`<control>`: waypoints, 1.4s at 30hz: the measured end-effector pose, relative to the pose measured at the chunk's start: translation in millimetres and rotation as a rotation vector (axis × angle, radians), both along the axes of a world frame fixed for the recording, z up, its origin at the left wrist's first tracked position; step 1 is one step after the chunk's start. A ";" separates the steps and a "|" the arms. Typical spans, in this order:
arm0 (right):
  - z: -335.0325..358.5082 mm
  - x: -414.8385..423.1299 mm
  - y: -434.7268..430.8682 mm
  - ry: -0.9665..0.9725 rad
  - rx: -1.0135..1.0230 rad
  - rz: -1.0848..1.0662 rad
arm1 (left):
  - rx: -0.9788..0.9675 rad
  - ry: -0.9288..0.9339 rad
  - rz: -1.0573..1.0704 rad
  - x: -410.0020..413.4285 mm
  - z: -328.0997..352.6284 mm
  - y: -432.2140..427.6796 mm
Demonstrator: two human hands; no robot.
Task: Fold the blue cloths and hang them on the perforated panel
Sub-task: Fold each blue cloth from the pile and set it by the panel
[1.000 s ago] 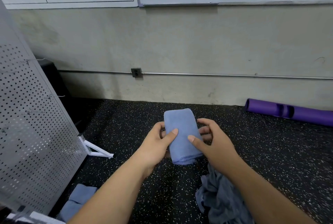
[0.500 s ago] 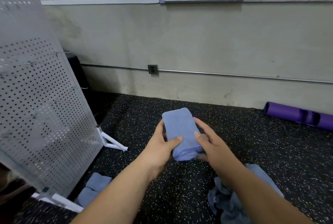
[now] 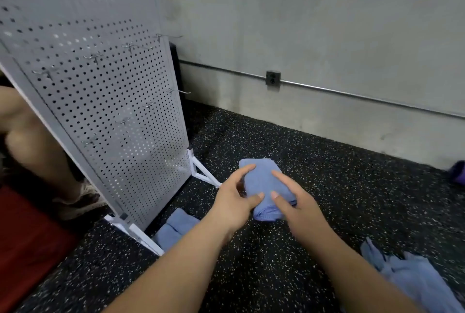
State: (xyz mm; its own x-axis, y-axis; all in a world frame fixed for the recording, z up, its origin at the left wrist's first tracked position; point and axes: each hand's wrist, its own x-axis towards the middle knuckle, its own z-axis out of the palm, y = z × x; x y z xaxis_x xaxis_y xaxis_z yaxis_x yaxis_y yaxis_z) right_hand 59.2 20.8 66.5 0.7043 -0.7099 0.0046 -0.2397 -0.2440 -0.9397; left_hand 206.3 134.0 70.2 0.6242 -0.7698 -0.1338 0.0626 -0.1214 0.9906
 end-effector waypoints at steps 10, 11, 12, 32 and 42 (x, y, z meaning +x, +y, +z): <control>-94.2 91.3 14.8 0.118 0.341 0.154 | 0.312 -0.006 0.031 61.9 -101.3 42.3; -105.1 99.3 13.5 0.133 0.332 0.178 | 0.353 -0.003 0.031 68.8 -111.2 44.6; -116.4 108.0 11.5 0.150 0.313 0.196 | 0.384 -0.002 0.039 75.7 -120.9 47.0; -333.7 281.9 -31.4 0.342 0.282 0.324 | 0.760 -0.031 0.296 167.5 -291.8 105.4; -382.1 326.0 -29.6 0.592 -0.083 0.414 | 0.775 -0.096 0.241 160.3 -315.9 105.7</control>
